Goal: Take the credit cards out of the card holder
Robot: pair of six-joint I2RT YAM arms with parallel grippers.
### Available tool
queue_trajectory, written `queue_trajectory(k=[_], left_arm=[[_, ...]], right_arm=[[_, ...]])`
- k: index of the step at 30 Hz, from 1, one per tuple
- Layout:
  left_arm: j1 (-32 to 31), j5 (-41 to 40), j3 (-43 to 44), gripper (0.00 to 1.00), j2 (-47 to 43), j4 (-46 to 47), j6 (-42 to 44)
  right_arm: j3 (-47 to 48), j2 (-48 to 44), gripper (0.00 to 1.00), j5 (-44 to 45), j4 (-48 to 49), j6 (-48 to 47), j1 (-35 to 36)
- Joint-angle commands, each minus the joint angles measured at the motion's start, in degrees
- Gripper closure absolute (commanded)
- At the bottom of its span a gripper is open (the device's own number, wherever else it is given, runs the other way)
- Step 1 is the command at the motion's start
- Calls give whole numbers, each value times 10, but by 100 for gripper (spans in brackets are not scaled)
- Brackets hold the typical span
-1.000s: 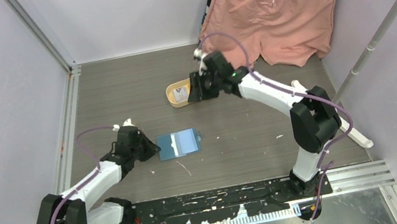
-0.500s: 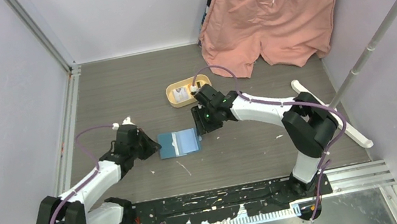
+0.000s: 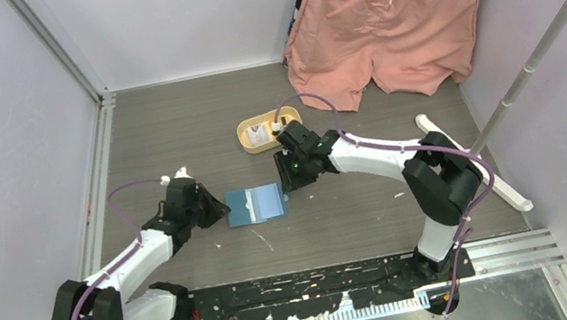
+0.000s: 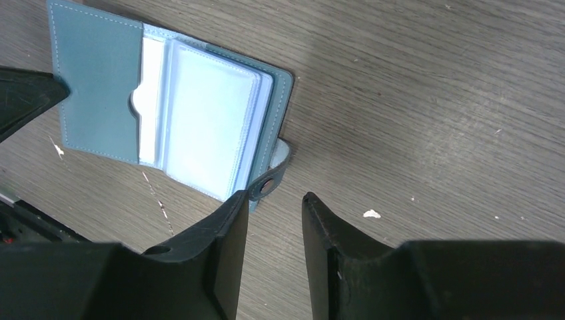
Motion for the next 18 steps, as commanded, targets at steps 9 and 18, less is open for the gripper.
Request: queue_trajectory(k=[9,18], left_arm=[[2,0,15,100,-11,3,0],[2,-2,22,100,-21,-6,4]], right_arm=[[73,38,64,19,-34,-9,13],[81,55,79,41,-54,-2,13]])
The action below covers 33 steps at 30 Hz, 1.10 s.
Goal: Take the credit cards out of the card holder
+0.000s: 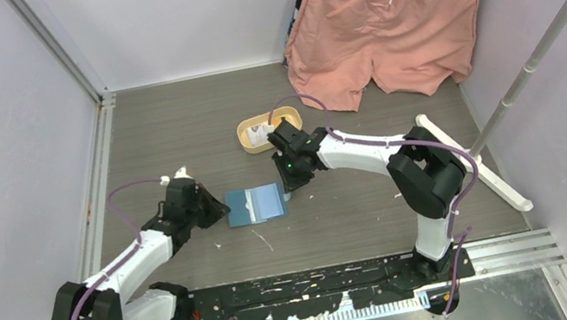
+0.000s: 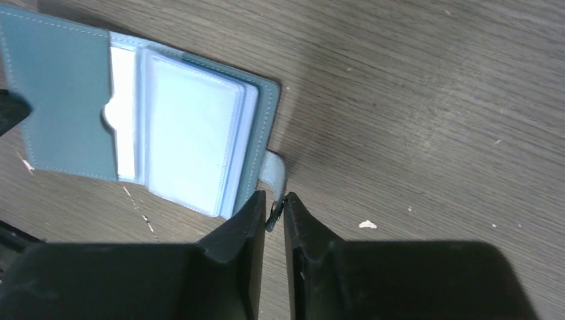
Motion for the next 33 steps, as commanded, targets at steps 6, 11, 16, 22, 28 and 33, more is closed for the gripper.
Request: queue_trajectory(k=[6,11,16,22,28,33], left_arm=[[2,1,29,100,-19,-6,5],[2,12,40,100,-15,-5,3],[2,30,70,100,-9,-11,3],[-2,78,82,100,12,27,-31],[-46,79,93,100,42,51,-39],[-91,82,98,97,75,98,-53]], right_arm=[[25,-2,98,31,-16,0,3],[19,-5,99,31,-14,0,3],[16,-3,99,27,-9,2,3],[14,4,99,20,-3,4,3],[11,9,99,14,5,10,3],[7,12,99,8,12,14,3]])
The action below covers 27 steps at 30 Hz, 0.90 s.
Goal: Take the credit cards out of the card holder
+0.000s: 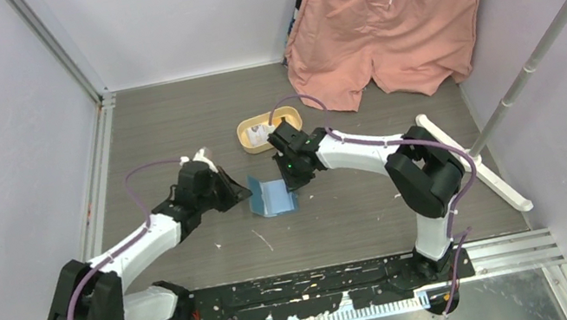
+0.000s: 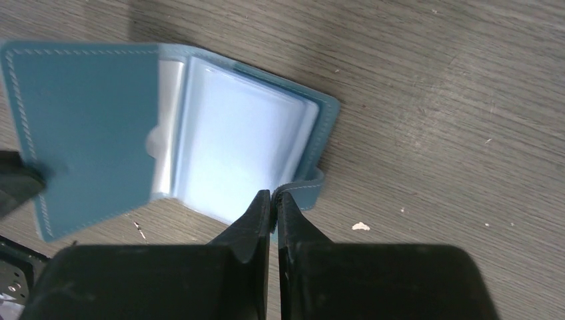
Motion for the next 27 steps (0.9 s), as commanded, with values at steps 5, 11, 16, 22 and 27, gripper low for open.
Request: queue_trajectory(k=[5,11,16,22,27], left_arm=[[-61,29,33,75,46,92,-29],[-77,39,50,45,62,119,-38],[-95,42,58,39,100,158,-53],[-107,39,96,38,129,171,-55],[-109,29,99,38,154,172,-72]], right_arm=[[-5,6,99,-16,33,17,3],[-22,11,99,-30,55,31,3],[-50,5,99,-51,85,53,-4],[-104,-22,99,-75,141,82,-19],[-166,-64,99,-94,202,118,-51]])
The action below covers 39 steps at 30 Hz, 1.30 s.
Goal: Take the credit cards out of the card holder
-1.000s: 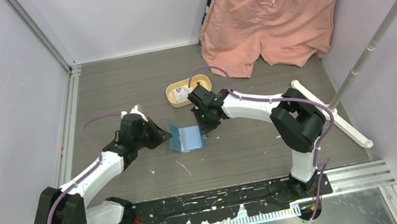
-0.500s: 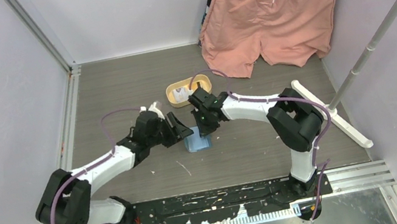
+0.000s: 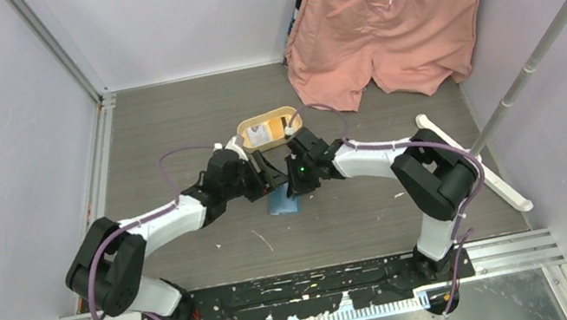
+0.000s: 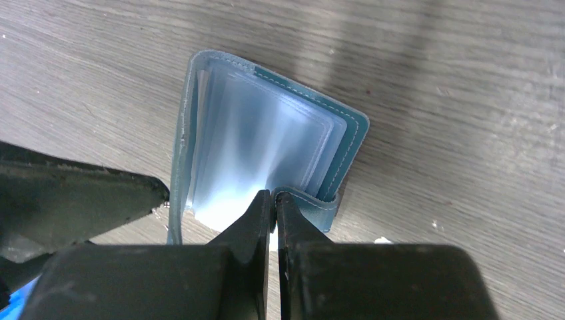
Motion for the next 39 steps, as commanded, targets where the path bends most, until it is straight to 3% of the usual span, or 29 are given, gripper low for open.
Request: queue_trajectory(k=[1,9,17,27,39], left_arm=[[-8,-2,23,38,16,49,-21],[-22,-47,33,38,46,5,-21],[-43,-35,61,38,84,41,-49],[-46,-29,53,37,20,82,-39],[-45,-43,44,37,13,87,-35]], right_arm=[[-58,-44,99,-22,61,43,-28],[-125,-122,99,-7,90,55,-65],[-158,-128,99,-44,165,74,-67],[-173,-117,99,-78,212,78,-68],[-220,-207,99,-98,209,67,-97]])
